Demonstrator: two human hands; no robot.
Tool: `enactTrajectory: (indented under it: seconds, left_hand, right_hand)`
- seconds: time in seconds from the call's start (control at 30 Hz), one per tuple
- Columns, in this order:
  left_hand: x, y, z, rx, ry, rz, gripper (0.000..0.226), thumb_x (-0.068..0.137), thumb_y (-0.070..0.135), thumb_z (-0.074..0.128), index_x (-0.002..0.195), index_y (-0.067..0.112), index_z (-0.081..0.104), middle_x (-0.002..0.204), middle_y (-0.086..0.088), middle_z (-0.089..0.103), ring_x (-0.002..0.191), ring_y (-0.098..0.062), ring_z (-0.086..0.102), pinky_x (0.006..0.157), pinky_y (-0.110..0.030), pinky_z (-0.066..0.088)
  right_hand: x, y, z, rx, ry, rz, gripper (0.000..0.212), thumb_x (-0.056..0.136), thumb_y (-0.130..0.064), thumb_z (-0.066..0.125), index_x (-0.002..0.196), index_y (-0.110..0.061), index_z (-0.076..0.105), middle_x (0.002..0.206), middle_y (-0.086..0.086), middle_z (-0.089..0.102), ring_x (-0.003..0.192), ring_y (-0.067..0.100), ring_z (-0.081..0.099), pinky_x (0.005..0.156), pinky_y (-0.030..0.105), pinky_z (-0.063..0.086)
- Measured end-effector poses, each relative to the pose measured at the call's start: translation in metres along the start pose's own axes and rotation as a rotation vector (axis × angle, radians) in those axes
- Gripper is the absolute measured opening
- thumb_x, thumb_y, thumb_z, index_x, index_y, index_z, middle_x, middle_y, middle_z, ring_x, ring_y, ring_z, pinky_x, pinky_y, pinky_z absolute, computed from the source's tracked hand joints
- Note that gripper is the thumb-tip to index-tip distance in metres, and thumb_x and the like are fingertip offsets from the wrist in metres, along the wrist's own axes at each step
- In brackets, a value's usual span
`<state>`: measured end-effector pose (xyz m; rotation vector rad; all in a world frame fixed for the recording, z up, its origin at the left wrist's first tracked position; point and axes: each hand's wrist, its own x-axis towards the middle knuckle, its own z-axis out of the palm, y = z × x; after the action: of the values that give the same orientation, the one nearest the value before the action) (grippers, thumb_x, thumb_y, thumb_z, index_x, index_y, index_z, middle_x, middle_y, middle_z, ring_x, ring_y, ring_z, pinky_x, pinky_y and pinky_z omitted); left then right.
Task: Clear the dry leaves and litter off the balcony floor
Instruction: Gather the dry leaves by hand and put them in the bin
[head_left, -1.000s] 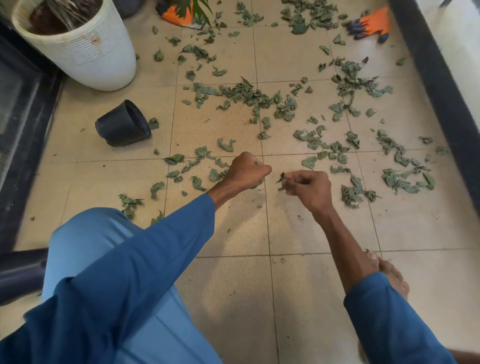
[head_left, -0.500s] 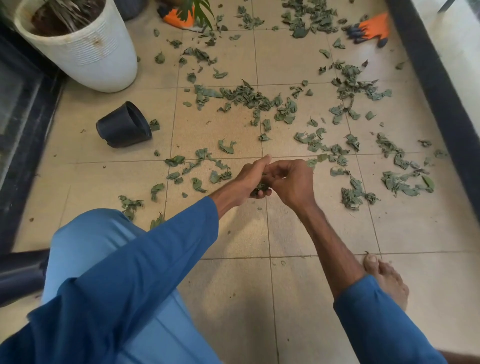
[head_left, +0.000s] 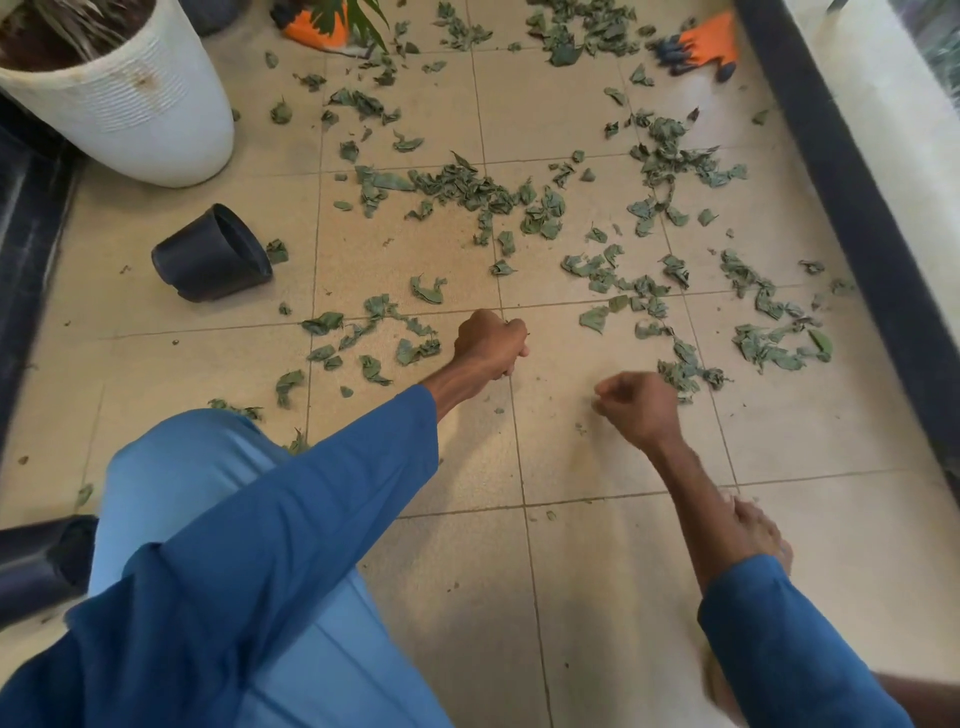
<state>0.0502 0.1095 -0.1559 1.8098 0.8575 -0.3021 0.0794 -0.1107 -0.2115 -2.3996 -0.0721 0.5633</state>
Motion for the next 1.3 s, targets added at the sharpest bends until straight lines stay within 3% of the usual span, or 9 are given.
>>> enactTrajectory:
  seconds: [0.17, 0.4, 0.5, 0.63, 0.77, 0.87, 0.97, 1.1, 1.3]
  left_hand:
    - [-0.003, 0.0, 0.003, 0.01, -0.075, 0.029, 0.028, 0.095, 0.013, 0.049, 0.072, 0.01, 0.065, 0.062, -0.002, 0.067, 0.043, -0.012, 0.051, 0.039, -0.017, 0.034]
    - [-0.001, -0.008, -0.003, -0.017, -0.114, 0.004, 0.031, 0.101, 0.019, 0.049, 0.077, 0.01, 0.067, 0.061, 0.0, 0.064, 0.043, -0.012, 0.051, 0.039, -0.016, 0.033]
    - [0.0, -0.014, -0.003, -0.069, -0.152, -0.045, 0.028, 0.1, 0.019, 0.05, 0.079, 0.012, 0.066, 0.066, -0.001, 0.065, 0.045, -0.013, 0.051, 0.039, -0.017, 0.032]
    - [-0.001, -0.022, 0.003, -0.132, -0.195, -0.145, 0.025, 0.102, 0.02, 0.05, 0.087, 0.012, 0.068, 0.074, -0.002, 0.069, 0.049, -0.013, 0.053, 0.042, -0.02, 0.035]
    - [-0.002, -0.018, 0.013, -0.231, -0.261, -0.248, 0.024, 0.101, 0.02, 0.047, 0.102, 0.005, 0.065, 0.078, -0.01, 0.067, 0.049, -0.014, 0.055, 0.037, -0.019, 0.035]
    - [-0.003, -0.007, 0.02, -0.284, -0.285, -0.251, 0.023, 0.101, 0.023, 0.047, 0.099, 0.006, 0.063, 0.075, -0.01, 0.06, 0.048, -0.014, 0.054, 0.035, -0.019, 0.033]
    - [-0.001, 0.001, 0.026, -0.207, -0.209, -0.162, 0.022, 0.099, 0.023, 0.047, 0.092, 0.008, 0.061, 0.069, -0.008, 0.059, 0.043, -0.013, 0.049, 0.037, -0.018, 0.029]
    - [0.001, 0.01, 0.039, -0.108, -0.155, -0.059, 0.029, 0.098, 0.021, 0.049, 0.081, 0.006, 0.068, 0.063, -0.005, 0.066, 0.043, -0.014, 0.05, 0.038, -0.017, 0.032]
    - [0.0, 0.012, 0.056, -0.068, -0.209, -0.042, 0.033, 0.1, 0.026, 0.052, 0.072, 0.013, 0.065, 0.062, 0.001, 0.06, 0.042, -0.012, 0.049, 0.041, -0.018, 0.032]
  right_hand:
    - [-0.019, 0.021, 0.039, -0.136, 0.019, -0.039, 0.02, 0.081, -0.015, 0.084, 0.1, -0.011, 0.076, 0.095, 0.002, 0.071, 0.084, 0.018, 0.068, 0.076, 0.028, 0.055]
    - [-0.019, 0.006, 0.059, -0.269, -0.001, -0.123, 0.022, 0.083, 0.007, 0.067, 0.095, -0.008, 0.079, 0.092, 0.007, 0.076, 0.076, 0.017, 0.069, 0.071, 0.025, 0.056]
    - [-0.015, -0.001, 0.046, -0.097, -0.008, -0.027, 0.013, 0.08, 0.002, 0.076, 0.088, -0.007, 0.08, 0.084, 0.005, 0.077, 0.066, 0.01, 0.065, 0.07, 0.025, 0.057]
    - [-0.015, -0.03, 0.016, 0.528, -0.075, 0.101, 0.013, 0.08, 0.004, 0.079, 0.093, 0.0, 0.078, 0.085, 0.011, 0.078, 0.079, 0.024, 0.075, 0.076, 0.03, 0.062]
    - [-0.016, -0.075, 0.002, 0.624, -0.181, -0.09, 0.014, 0.083, 0.006, 0.076, 0.097, 0.002, 0.077, 0.088, 0.014, 0.077, 0.081, 0.023, 0.076, 0.078, 0.032, 0.063]
    - [-0.018, -0.089, 0.007, 0.271, -0.06, -0.302, 0.012, 0.083, 0.003, 0.076, 0.089, -0.007, 0.081, 0.078, 0.0, 0.077, 0.072, 0.007, 0.074, 0.069, 0.018, 0.058]
    - [-0.018, -0.086, 0.001, 0.231, -0.013, -0.325, 0.013, 0.085, 0.001, 0.075, 0.088, -0.009, 0.081, 0.076, -0.004, 0.076, 0.07, 0.002, 0.072, 0.066, 0.015, 0.056]
    - [-0.012, -0.063, -0.021, 0.526, 0.06, -0.167, 0.009, 0.085, 0.0, 0.077, 0.093, -0.005, 0.079, 0.083, 0.005, 0.078, 0.075, 0.02, 0.077, 0.069, 0.034, 0.063]
    - [0.011, 0.02, -0.051, 0.168, 0.416, 0.161, 0.018, 0.083, -0.013, 0.081, 0.101, -0.013, 0.077, 0.094, 0.002, 0.076, 0.083, 0.017, 0.072, 0.082, 0.035, 0.061]
